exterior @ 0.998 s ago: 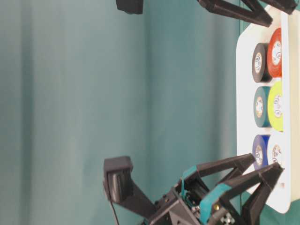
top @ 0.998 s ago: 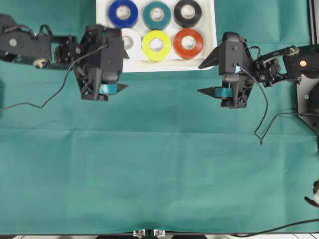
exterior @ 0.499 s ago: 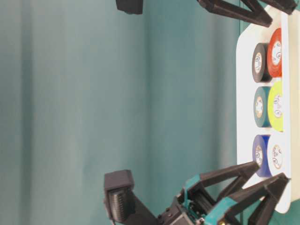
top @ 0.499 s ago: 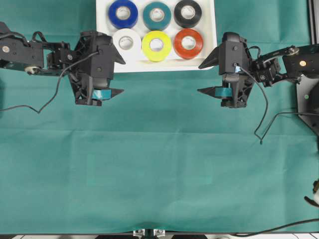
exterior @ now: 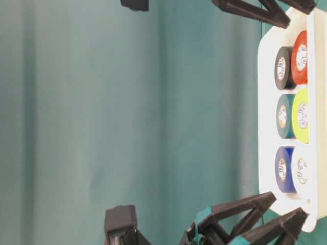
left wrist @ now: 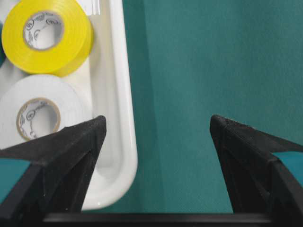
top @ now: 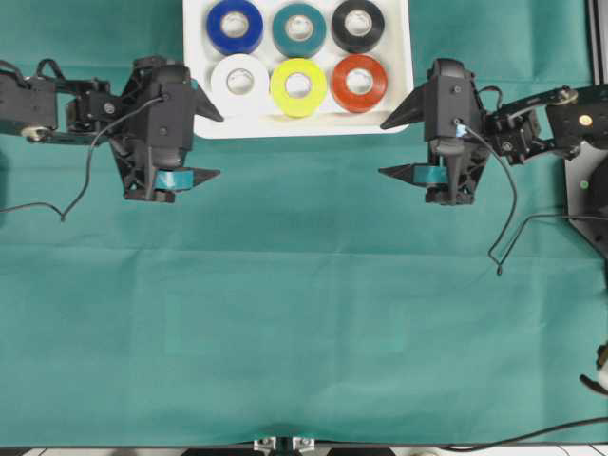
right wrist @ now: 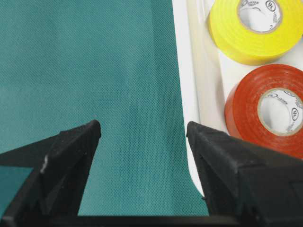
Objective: Put the tape alternately from left to right into the white case.
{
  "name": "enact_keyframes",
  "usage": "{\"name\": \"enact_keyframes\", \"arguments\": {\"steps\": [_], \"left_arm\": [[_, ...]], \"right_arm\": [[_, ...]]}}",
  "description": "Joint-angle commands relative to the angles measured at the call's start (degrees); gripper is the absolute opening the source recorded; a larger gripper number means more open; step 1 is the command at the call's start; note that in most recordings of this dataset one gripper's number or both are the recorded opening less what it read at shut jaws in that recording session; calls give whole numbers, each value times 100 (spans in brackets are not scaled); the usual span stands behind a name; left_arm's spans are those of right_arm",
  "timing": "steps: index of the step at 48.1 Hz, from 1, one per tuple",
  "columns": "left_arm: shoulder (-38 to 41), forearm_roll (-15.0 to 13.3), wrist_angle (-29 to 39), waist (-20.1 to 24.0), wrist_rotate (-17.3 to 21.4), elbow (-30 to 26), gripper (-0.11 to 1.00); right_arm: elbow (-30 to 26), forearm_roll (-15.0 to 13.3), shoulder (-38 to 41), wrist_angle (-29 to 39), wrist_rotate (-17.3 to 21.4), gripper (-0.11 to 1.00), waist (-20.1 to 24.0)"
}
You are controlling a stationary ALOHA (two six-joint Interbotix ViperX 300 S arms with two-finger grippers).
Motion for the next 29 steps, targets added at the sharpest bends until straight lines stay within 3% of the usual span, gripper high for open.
{"name": "enact_keyframes", "arguments": {"steps": [1, 29], "left_arm": [[-229, -26, -35, -18, -9, 79, 43], [-1230, -26, -35, -26, -158, 756, 43]], "right_arm": [[0, 9, -193, -18, 0, 81, 0], [545, 18, -1011, -26, 18, 81, 9]]}}
